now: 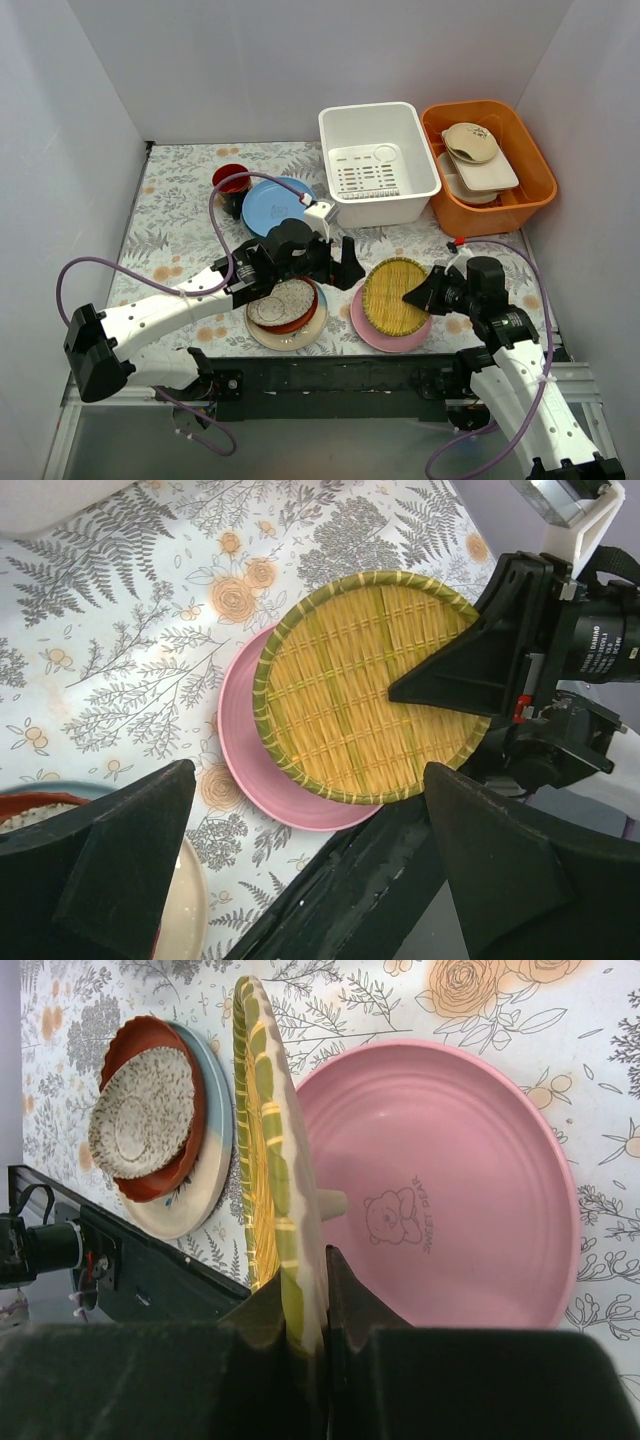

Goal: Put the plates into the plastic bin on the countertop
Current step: Place the plate in the plastic bin.

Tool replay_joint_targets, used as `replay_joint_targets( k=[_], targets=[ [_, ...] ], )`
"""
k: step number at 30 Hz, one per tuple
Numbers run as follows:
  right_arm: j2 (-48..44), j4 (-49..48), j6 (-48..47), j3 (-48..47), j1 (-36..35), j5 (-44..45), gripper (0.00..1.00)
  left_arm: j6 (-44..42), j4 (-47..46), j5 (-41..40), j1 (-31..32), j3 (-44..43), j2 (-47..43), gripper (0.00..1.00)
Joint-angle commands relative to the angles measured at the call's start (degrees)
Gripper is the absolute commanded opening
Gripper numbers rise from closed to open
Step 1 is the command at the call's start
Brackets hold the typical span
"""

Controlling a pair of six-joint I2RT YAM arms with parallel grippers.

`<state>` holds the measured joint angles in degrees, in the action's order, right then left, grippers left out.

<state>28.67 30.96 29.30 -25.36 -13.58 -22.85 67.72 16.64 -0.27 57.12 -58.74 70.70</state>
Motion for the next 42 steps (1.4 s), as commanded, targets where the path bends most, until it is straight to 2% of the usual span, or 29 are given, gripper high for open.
replay_joint_targets(
  k=[1, 8, 22, 27, 32, 38, 42],
  targets=[
    [-0.01, -7.74, -0.21, -1.09, -0.3, -2.02, 0.01, -0.93, -0.12, -5.51, 0.01, 1.87, -2.58, 0.98],
    [3.59, -11.27, -0.38, -1.53, -0.21, -3.95, 0.01, -0.84, 1.37, -8.86, 0.01, 2.05, -2.67, 0.98],
    [3.06, -11.45, -1.53, -2.5, -0.21, -2.29, 0.01, -1.45, 2.16, -14.57, -0.87, 0.91, 0.84, 0.98],
    [6.22, -13.29, -1.44, -4.51, -0.21, -2.55, 0.01, -0.32, 3.48, -12.66, -6.22, 1.35, 0.93, 0.98],
    [12.19, -15.4, -1.96, -9.69, -0.21, -4.22, 0.01, 1.09, 3.75, -4.4, -15.44, 3.1, 0.24, 0.98],
    [18.61, -16.89, -3.2, -16.64, -0.3, -5.1, 0.01, -0.75, 4.97, -2.19, -20.28, 3.46, -0.12, 0.98],
    [23.88, -19.09, -3.55, -22.69, -0.21, -6.76, 0.01, -1.1, 5.15, 2.1, -22.84, 3.63, 0.93, 0.98]
  ],
)
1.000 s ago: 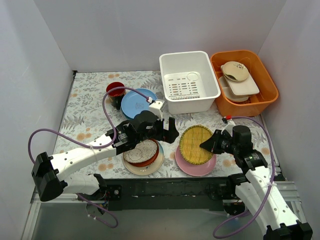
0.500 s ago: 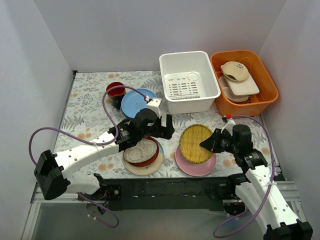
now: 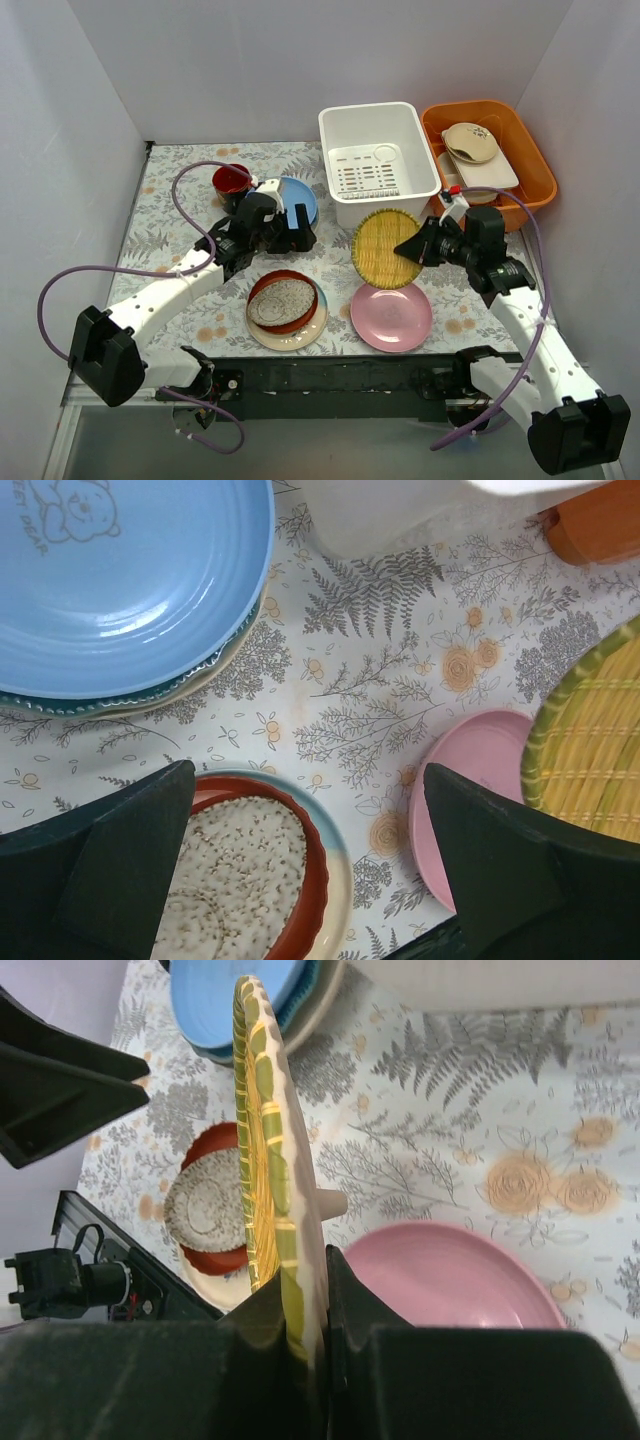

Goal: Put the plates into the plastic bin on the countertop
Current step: Place the plate in the plastic bin.

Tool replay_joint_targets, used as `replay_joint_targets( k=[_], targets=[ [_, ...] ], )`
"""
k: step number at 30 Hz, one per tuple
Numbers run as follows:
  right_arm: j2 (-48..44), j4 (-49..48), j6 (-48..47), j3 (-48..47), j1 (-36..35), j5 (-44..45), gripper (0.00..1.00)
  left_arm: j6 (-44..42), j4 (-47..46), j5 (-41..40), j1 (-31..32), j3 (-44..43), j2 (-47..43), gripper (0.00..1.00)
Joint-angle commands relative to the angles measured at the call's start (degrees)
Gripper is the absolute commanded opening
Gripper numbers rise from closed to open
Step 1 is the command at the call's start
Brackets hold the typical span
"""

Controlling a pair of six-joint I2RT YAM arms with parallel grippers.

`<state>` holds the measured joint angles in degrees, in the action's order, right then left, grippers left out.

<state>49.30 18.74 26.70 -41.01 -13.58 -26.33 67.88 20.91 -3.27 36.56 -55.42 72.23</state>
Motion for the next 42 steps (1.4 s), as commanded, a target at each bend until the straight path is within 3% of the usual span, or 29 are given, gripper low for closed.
replay_joint_targets(
  k=[1, 11, 42],
  targets=[
    [4.91, -7.4, -0.95, -7.76, -0.21, -3.47, 0.01, -1.43, 0.89, 5.37, -2.54, 0.31, -0.42, 0.98],
    [13.63, -12.76, 0.28, -14.79, -0.21, -6.37, 0.01, -3.54, 1.51, 7.31, -3.77, -0.22, 1.69, 0.98],
    [39.11, -17.07, 2.57, -38.7, 4.35, -12.16, 0.01, -8.81, 1.07, 8.54, -4.12, -2.85, 7.84, 0.98]
  ],
)
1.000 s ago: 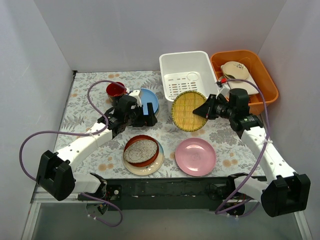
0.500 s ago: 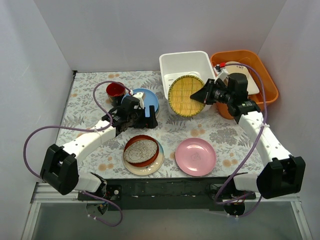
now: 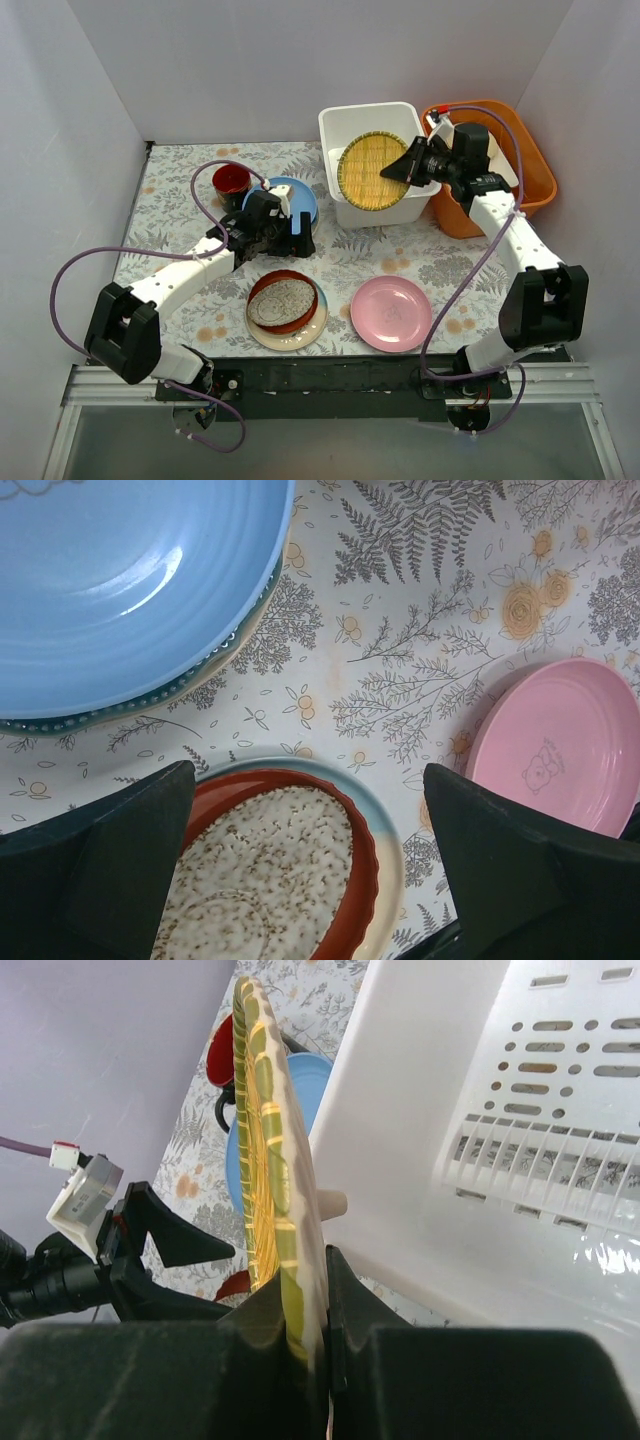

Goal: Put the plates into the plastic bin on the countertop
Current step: Place the plate in the plastic bin.

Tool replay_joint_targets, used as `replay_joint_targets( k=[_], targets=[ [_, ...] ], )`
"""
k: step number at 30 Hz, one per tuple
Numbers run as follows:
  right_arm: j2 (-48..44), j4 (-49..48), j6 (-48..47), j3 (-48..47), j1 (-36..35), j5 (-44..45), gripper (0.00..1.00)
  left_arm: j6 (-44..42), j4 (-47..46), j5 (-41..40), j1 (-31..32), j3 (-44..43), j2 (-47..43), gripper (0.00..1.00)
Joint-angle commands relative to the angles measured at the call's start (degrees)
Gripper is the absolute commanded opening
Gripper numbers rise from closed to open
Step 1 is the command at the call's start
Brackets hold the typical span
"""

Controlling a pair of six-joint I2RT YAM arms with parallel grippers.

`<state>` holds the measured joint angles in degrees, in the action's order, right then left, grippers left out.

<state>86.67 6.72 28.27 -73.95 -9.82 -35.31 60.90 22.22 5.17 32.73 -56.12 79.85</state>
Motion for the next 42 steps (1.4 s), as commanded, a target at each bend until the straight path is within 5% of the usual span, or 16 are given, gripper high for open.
replay_joint_targets(
  k=[1, 20, 42],
  targets=[
    [2.96, -5.23, 1.08, -6.37, 0.77, -3.19, 0.01, -2.1, -0.42, -0.07, -0.39, -2.07, 0.13, 0.98],
    [18.26, -1.36, 1.17, -26.23, 2.18, -2.05, 0.01, -1.23, -1.3, 1.07, -0.48, -0.4, -0.66, 0.98],
    [32.32, 4.79, -1.2, -35.47, 2.0, 2.62, 0.01, 0.18, -2.18, 3.18, -0.47, 0.92, 0.83, 0.98]
  ],
)
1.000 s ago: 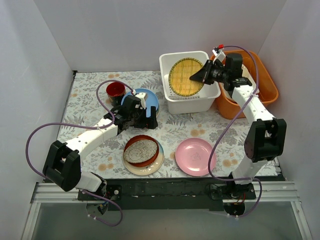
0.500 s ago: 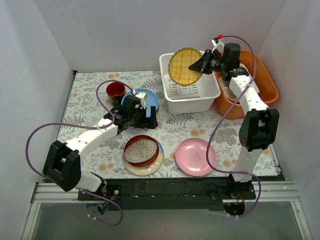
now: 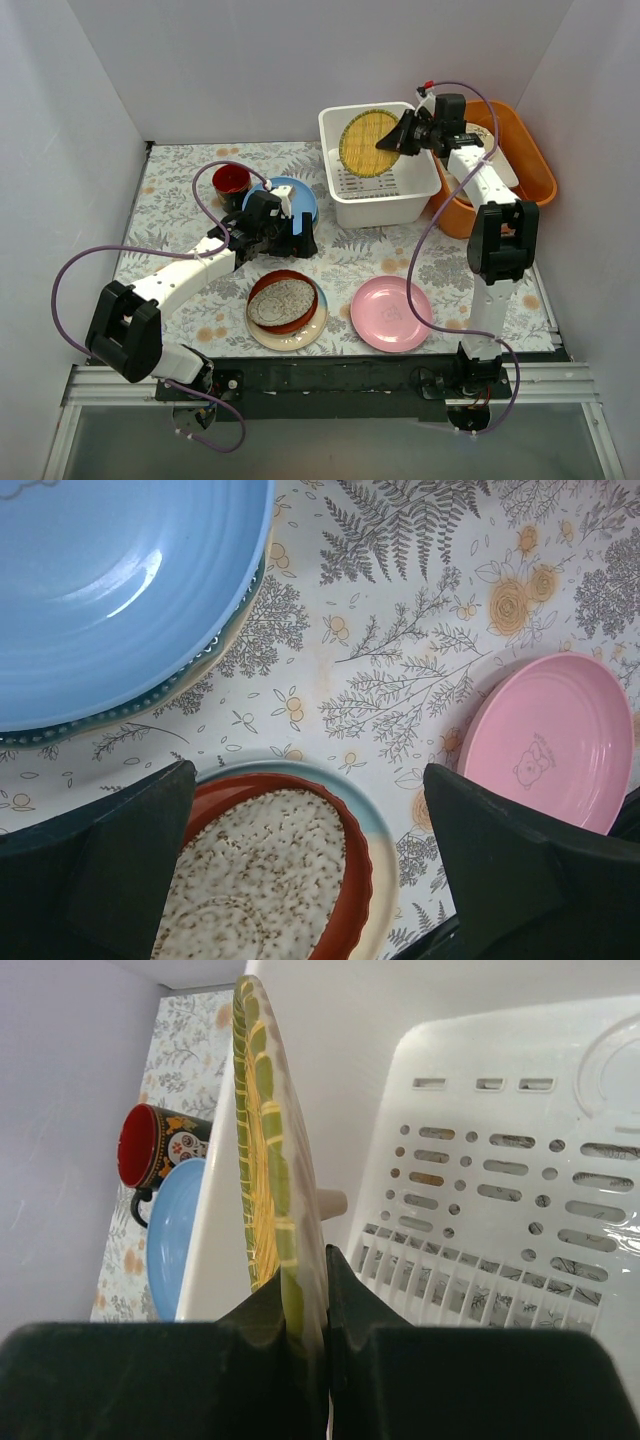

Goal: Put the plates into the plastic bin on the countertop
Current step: Place the plate in the plastic bin.

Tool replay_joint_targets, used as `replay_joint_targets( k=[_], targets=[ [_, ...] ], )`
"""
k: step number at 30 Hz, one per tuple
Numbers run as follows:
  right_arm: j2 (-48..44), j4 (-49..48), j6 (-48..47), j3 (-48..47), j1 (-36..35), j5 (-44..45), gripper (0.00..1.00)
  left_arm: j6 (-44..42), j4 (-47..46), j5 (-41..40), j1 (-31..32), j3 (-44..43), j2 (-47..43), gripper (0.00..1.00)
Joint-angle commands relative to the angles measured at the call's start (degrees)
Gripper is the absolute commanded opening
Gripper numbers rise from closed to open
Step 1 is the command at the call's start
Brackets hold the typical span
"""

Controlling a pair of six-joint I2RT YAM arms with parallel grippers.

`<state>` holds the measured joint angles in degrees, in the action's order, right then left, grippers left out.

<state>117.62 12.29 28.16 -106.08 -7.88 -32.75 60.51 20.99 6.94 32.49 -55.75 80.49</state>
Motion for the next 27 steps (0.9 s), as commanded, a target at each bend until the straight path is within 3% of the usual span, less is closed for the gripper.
replay_joint_targets(
  k=[1, 15, 23, 27],
  targets=[
    [1.82, -0.61, -1.18, -3.34, -0.12, 0.14, 0.01, 0.66, -1.04, 1.58, -0.23, 0.64, 0.2, 0.98],
    [8.76, 5.54, -4.52, -6.68, -3.02, 5.33, 0.06, 0.75, -1.75, 2.02, -0.32, 1.34, -0.16, 0.98],
    [10.7, 9.67, -6.54, -7.47, -3.2, 9.27, 0.15, 0.84, -2.01, 2.82, -0.23, 1.52, 0.02, 0.98],
    [11.66, 11.52, -6.81, -8.35, -3.28, 9.73, 0.29, 0.75, -2.1, 2.73, -0.23, 1.34, 0.37, 0.98]
  ],
)
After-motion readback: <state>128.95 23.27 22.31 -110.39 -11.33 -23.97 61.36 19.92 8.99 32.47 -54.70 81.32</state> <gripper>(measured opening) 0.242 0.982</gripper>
